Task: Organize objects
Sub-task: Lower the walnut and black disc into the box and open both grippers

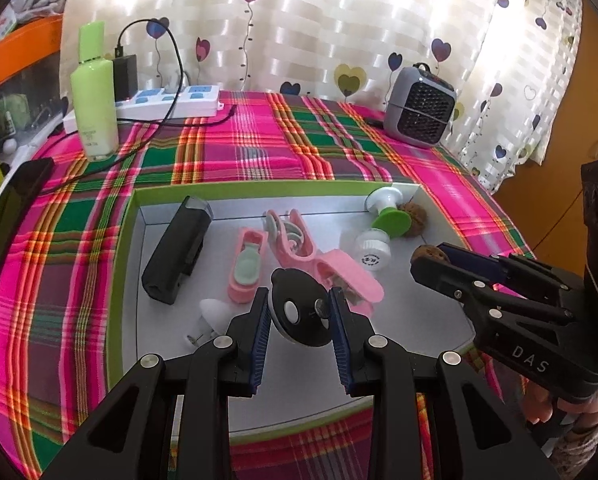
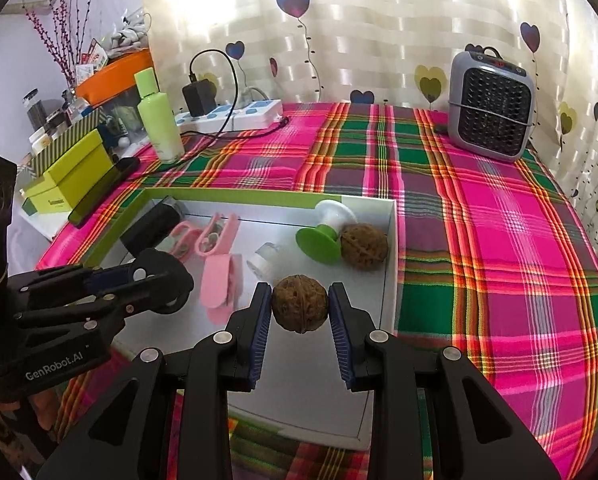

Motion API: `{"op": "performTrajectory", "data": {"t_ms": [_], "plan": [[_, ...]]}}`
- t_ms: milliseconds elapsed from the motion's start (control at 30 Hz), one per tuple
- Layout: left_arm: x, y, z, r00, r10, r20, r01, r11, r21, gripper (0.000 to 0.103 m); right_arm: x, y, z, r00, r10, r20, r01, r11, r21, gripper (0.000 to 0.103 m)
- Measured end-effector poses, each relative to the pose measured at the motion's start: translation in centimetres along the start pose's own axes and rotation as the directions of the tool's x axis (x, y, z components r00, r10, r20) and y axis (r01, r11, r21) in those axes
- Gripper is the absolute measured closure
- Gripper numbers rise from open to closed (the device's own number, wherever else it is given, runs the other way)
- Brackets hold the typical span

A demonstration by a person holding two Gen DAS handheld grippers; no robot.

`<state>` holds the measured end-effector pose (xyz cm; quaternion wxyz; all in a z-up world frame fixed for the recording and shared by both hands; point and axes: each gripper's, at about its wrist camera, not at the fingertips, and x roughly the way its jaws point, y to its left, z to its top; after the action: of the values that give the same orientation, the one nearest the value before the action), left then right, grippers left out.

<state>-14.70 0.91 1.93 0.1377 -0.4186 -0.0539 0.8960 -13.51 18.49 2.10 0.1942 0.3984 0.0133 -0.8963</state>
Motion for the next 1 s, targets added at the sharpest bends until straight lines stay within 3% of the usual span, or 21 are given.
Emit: {"op": "performTrajectory", "data": {"t_ms": [1000], "plan": [[1.5, 0.3, 0.2, 1.0, -0.005, -0.031, 0.004, 1.0, -0.008, 0.076, 1.6, 0.5, 0.2, 0.999, -0.036, -0.017, 0.035, 0.998, -0.051, 0.072]]}}
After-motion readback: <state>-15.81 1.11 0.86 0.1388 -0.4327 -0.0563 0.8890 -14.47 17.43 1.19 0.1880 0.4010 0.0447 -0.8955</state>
